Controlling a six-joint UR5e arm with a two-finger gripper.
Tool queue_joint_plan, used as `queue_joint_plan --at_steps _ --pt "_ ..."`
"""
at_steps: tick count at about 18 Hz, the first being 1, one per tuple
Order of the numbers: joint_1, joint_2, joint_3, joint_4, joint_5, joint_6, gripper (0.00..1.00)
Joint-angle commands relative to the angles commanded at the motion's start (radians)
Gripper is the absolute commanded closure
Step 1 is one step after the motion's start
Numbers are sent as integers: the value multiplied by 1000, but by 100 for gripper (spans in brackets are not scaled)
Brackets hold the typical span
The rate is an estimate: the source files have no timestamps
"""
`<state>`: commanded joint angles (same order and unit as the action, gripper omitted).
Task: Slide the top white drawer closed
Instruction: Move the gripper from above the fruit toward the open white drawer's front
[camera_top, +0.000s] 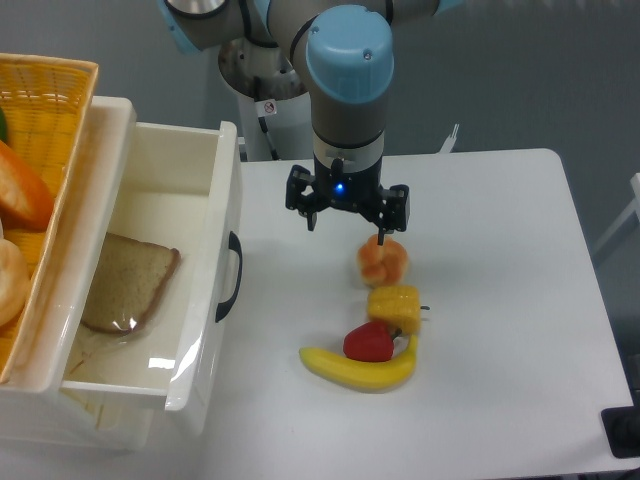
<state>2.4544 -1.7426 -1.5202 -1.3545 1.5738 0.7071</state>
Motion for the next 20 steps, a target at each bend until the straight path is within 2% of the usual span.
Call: queue_joint_plan --at_steps 5,9,20 --pt "-2 -6 -5 23 0 -11 0" --pt "-2 -15 -14 23 0 -110 0" --pt "-18 -90 -35 25 5 -161 0"
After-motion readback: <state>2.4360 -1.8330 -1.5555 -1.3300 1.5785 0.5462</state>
